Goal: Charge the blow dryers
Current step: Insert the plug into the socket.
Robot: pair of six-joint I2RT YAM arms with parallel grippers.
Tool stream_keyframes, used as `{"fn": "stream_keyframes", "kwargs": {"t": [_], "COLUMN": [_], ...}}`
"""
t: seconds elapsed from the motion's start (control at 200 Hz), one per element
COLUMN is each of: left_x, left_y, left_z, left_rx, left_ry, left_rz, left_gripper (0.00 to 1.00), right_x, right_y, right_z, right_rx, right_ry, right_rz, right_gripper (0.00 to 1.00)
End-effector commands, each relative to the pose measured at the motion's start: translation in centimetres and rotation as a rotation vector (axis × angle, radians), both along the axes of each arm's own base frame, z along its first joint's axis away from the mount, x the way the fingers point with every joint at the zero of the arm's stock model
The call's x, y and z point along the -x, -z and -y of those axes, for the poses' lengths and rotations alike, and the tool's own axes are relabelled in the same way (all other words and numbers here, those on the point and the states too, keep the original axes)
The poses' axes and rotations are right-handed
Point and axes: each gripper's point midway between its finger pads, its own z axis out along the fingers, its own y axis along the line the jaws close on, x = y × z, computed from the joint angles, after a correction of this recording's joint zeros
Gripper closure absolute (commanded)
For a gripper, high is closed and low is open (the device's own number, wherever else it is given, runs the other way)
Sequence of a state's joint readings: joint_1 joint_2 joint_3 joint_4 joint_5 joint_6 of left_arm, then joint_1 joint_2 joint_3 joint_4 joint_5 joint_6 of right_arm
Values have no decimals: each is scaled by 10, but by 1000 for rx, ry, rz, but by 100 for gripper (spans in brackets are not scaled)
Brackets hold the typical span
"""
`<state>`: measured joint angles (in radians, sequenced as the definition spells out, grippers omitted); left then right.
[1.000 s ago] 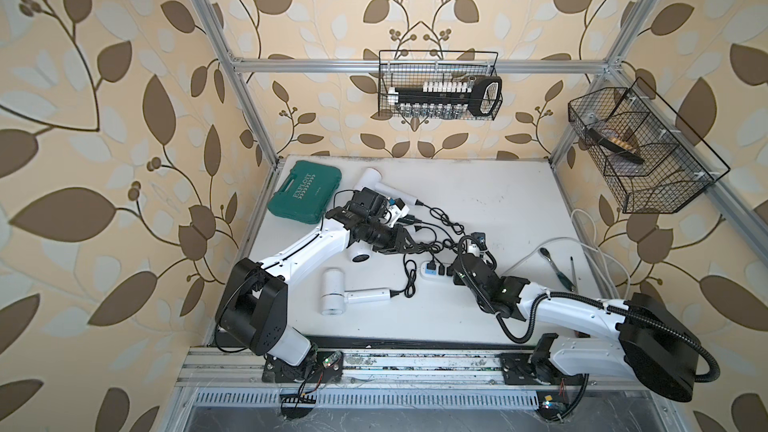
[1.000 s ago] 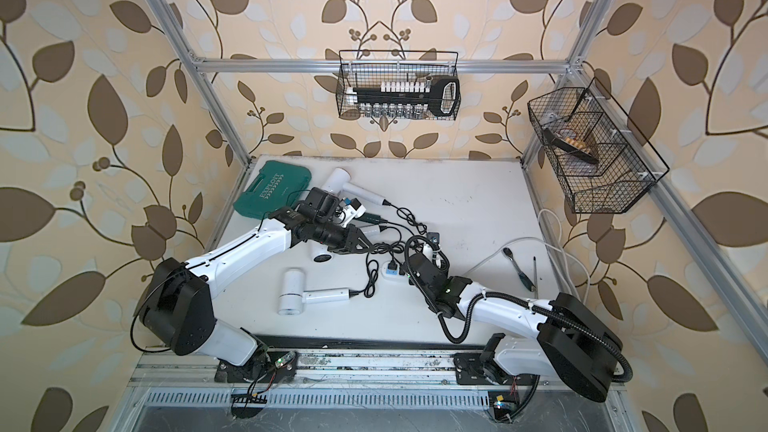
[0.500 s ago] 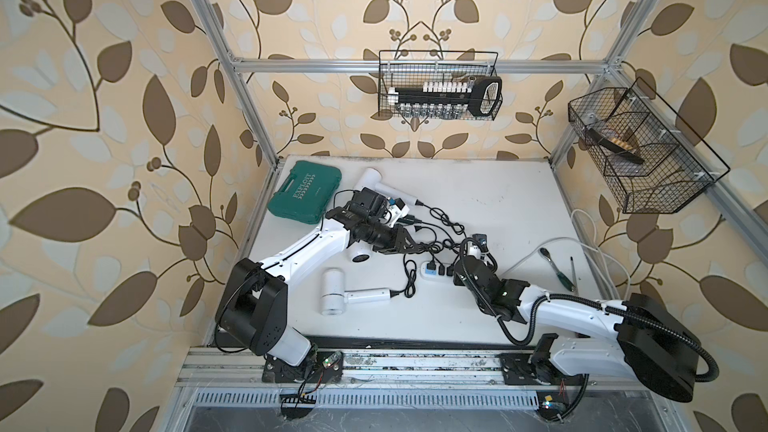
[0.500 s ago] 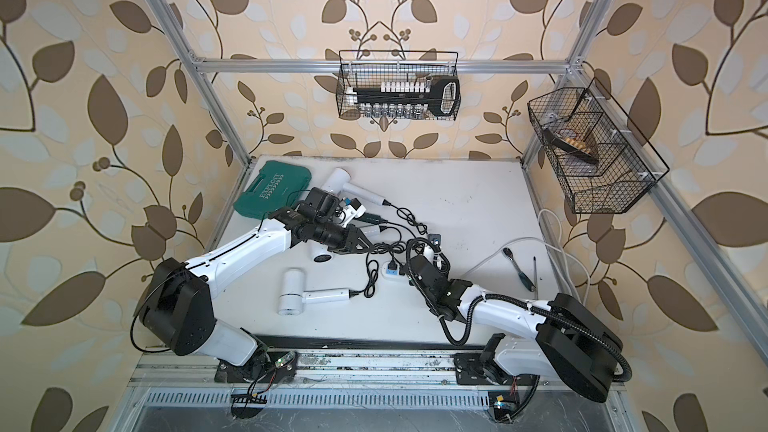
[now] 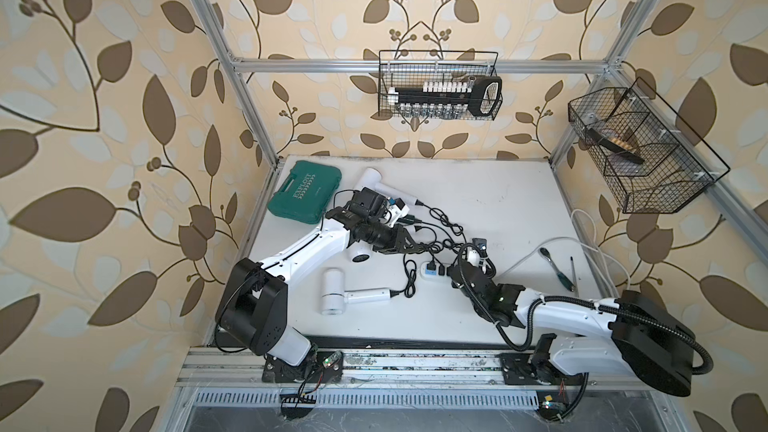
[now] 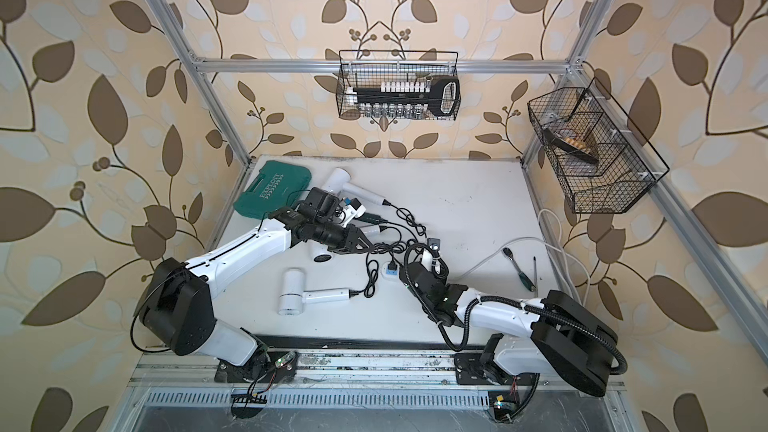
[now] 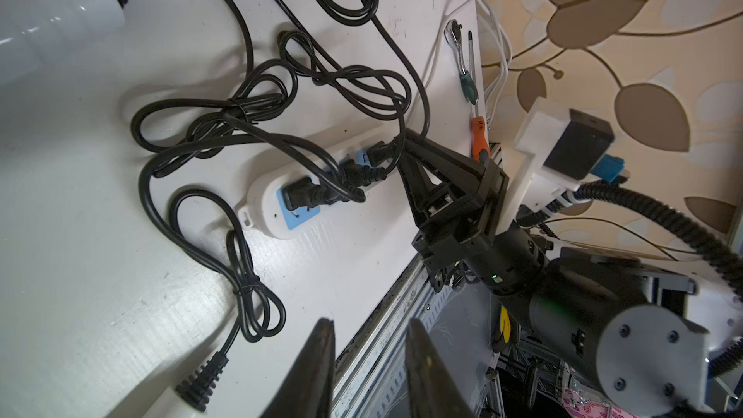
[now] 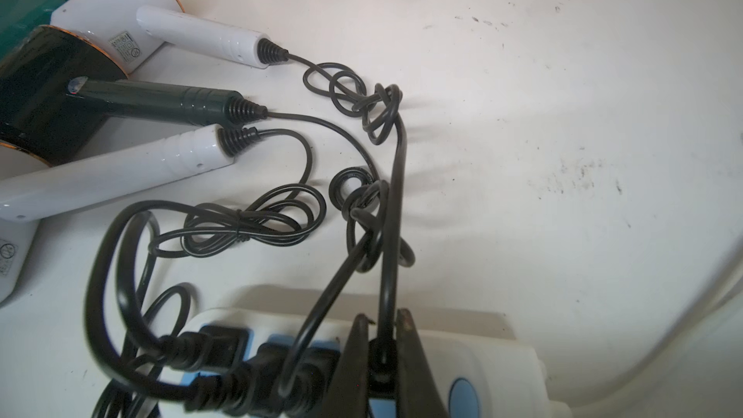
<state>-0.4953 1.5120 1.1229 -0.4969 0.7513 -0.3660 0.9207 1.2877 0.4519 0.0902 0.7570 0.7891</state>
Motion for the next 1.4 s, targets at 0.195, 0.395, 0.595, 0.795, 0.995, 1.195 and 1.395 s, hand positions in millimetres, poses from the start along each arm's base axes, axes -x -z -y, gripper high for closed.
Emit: {"fn": "stream_keyframes", "kwargs": {"t": [0.195,0.395,0.595,0.795,0.995,1.195,1.395], "left_x": [-3,-2,-2,-3,-3,-3,-3], "left_y": [-5,-5,-5,-4,-5,-4,-4], "left_z": [-1,-2,-3,-3,-3,-3,-4], "left_rx": [26,24,22,22,23,24,21], "left_ry": [3,4,1,-1,0,-1,-4], "left_rz": [8,9,9,6,8,5,8], "left_gripper": [68,68,68,68,68,68,68], "right_x": [25,31,32,39,43,43,47], "right_y": [41,59,53,58,75,74,70], "right_z": [16,18,1,-4,9,17,12], "right_rx": [74,-9,85,164,-18,71,242], "right_ry": [43,50,-19,-33,10,9,-2], "right_rz": [-121,-186,-164,-198,-274,-277,-262], "right_gripper": [100,100,100,100,100,100,100]}}
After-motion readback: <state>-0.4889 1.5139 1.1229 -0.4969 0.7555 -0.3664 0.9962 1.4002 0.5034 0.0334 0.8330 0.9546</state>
